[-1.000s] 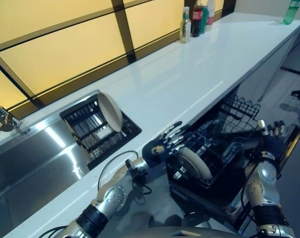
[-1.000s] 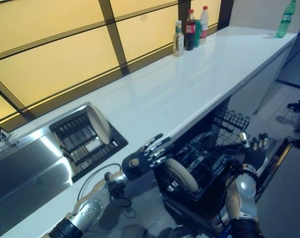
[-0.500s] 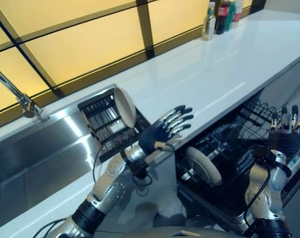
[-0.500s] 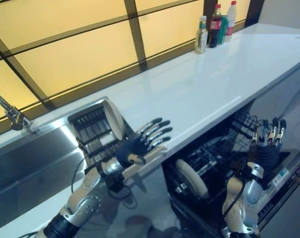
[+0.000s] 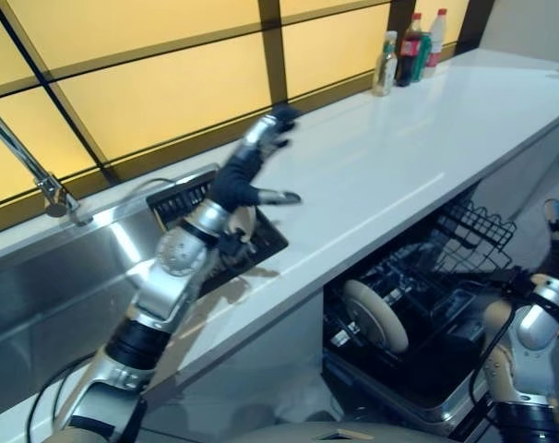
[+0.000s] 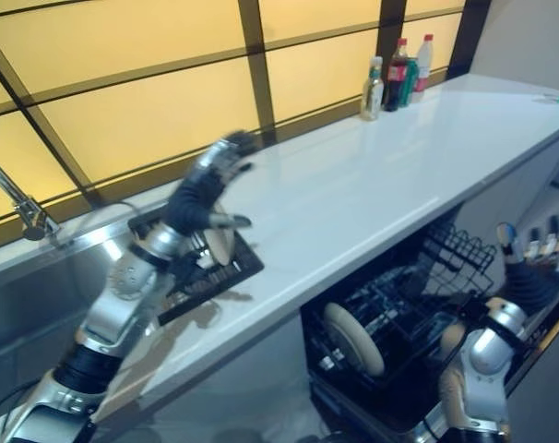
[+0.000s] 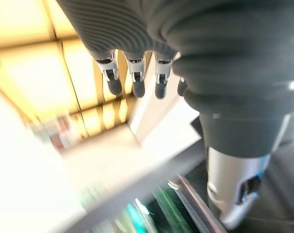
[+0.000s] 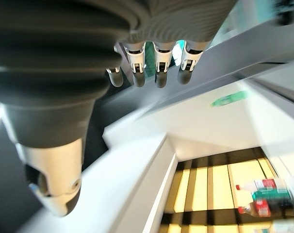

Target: Pick up plates and place into dishwasher.

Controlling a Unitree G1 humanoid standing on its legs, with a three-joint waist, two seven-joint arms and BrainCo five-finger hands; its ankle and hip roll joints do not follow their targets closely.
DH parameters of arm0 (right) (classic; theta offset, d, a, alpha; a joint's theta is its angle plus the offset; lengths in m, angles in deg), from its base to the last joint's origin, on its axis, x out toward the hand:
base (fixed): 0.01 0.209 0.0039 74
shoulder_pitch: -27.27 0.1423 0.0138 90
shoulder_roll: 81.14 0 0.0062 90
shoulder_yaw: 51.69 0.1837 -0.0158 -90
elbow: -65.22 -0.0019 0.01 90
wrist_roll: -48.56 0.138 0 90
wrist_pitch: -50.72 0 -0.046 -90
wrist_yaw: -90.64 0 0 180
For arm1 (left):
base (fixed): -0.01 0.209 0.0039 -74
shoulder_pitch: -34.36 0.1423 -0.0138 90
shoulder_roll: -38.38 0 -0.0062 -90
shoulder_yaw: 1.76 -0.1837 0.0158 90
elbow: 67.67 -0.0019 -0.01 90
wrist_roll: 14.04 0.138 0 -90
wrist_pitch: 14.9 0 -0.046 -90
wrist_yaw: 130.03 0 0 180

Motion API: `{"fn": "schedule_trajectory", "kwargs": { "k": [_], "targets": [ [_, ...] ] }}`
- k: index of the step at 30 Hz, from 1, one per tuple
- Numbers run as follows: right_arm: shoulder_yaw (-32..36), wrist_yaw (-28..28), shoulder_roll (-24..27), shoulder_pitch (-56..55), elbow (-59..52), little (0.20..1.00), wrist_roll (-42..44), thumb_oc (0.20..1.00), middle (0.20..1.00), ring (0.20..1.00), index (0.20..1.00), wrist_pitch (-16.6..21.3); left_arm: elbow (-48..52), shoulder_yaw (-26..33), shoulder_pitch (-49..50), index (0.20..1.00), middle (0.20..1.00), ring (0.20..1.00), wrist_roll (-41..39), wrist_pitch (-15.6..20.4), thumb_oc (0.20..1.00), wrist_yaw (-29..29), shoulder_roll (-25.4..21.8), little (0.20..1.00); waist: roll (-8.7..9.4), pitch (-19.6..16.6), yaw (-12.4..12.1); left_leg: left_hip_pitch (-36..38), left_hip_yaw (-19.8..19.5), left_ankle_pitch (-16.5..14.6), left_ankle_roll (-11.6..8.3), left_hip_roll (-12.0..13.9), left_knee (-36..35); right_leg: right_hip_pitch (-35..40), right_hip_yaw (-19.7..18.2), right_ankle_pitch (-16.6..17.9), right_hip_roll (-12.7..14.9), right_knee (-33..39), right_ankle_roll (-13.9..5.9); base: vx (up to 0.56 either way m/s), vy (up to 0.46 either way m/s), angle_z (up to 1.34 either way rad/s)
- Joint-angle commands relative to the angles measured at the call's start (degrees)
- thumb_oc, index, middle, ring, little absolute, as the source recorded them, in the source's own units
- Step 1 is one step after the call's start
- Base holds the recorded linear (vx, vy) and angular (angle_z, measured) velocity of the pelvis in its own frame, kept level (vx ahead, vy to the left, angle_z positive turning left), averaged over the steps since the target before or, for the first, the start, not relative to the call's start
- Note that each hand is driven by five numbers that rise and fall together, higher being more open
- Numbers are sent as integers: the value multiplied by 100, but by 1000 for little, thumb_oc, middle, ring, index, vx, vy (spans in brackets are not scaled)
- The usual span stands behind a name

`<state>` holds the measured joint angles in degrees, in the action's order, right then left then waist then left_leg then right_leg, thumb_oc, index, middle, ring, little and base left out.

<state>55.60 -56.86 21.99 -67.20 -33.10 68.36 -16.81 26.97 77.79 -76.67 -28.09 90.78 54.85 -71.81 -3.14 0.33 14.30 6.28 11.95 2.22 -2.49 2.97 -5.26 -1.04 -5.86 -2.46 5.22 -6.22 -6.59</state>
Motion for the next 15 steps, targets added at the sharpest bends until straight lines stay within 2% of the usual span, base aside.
{"fn": "schedule_trajectory", "kwargs": {
  "k": [1,5,8,11,15],
  "targets": [
    [232,-677,305,247,12,1000,-44,1000,1000,1000,1000,-248,-294,456,-45,1000,1000,1000,880,788,1000,-283,-729,1000,231,-73,-165,-82,-416,-769,551,-289,634,-360,-264,711,-52,33,-224,0,0,0],
    [192,-1463,679,261,-47,1000,-27,1000,1000,1000,1000,-193,-671,455,-55,1000,1000,1000,1728,1088,1000,-316,-1453,1000,236,-65,-209,-92,-412,-728,529,-289,596,-345,-184,739,-21,69,-243,-38,9,5],
    [-122,-2225,853,410,-11,1000,452,1000,1000,1000,1000,-291,-1058,49,-369,1000,1000,1000,2441,1074,1000,-517,-1923,1000,221,-62,-211,-87,-375,-706,508,-285,574,-348,-147,769,9,71,-273,-25,11,4],
    [-489,-2953,958,488,42,1000,512,1000,1000,1000,1000,-515,-1497,-386,-759,1000,1000,1000,2895,1074,1000,-712,-2243,1000,215,-63,-197,-94,-327,-677,489,-278,559,-361,-131,797,35,61,-308,-15,-1,6],
    [-902,-3465,1100,559,153,1000,635,1000,1000,1000,1000,-742,-1848,-953,-1099,1000,1000,1000,4015,1110,1000,-1126,-2547,1000,218,-59,-160,-98,-233,-696,476,-262,611,-403,-119,823,61,-1,-339,0,0,0]
  ]
}}
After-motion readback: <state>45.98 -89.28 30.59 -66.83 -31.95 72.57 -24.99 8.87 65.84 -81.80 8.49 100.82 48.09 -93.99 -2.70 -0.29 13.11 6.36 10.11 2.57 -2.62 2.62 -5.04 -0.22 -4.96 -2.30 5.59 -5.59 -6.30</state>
